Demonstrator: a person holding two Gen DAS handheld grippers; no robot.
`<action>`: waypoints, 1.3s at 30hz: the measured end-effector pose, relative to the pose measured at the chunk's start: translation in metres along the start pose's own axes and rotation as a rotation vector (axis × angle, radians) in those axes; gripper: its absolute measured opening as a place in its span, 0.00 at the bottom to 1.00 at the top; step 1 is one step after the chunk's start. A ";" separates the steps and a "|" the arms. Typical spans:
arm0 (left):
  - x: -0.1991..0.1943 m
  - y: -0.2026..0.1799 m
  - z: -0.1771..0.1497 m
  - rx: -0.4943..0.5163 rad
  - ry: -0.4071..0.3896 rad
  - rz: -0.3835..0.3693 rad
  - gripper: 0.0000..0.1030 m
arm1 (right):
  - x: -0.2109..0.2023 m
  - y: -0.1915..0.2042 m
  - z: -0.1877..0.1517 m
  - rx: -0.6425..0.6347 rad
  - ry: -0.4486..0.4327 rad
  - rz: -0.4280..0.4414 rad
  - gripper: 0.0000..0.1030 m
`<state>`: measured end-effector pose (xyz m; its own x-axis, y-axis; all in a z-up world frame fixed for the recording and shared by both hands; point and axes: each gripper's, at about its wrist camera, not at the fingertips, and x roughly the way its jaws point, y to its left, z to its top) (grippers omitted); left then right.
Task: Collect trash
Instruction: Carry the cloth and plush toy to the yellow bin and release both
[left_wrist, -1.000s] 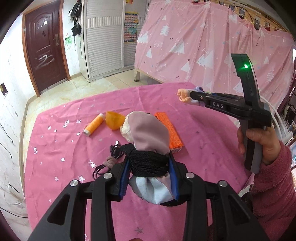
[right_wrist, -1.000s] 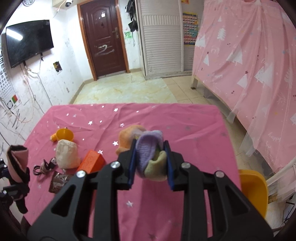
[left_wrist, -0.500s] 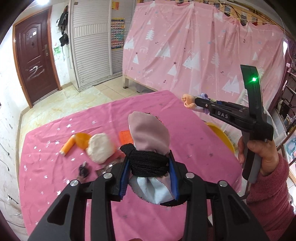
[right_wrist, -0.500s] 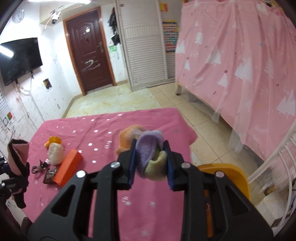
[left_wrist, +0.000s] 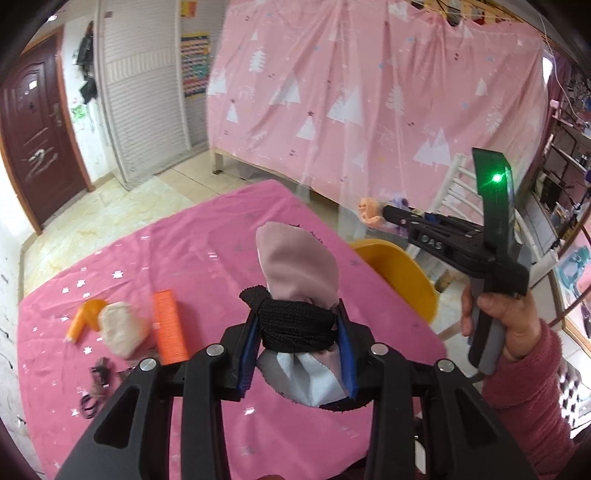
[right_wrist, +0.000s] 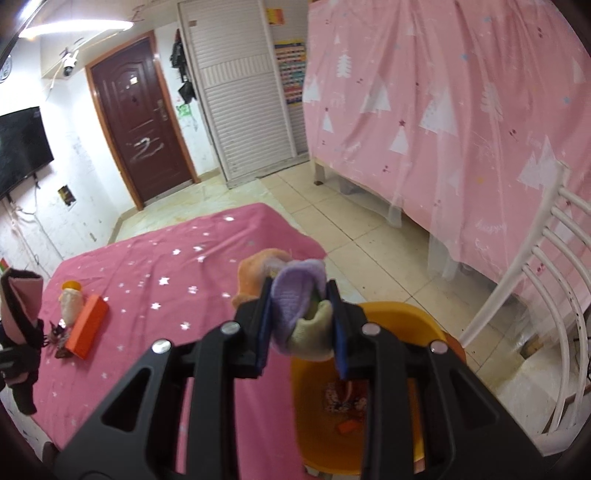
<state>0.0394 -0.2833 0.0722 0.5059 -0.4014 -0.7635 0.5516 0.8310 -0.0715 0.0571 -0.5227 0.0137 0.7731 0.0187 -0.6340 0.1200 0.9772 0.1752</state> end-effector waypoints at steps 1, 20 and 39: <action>0.004 -0.007 0.004 0.008 0.003 -0.003 0.30 | 0.000 -0.007 -0.002 0.011 0.000 -0.005 0.25; 0.135 -0.103 0.081 -0.010 0.092 -0.038 0.30 | 0.026 -0.088 -0.037 0.137 0.086 -0.039 0.25; 0.171 -0.102 0.083 -0.048 0.128 0.011 0.71 | 0.039 -0.097 -0.043 0.154 0.126 -0.046 0.58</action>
<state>0.1248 -0.4686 0.0025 0.4215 -0.3424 -0.8397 0.5122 0.8540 -0.0911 0.0485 -0.6073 -0.0601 0.6821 0.0105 -0.7312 0.2545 0.9340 0.2508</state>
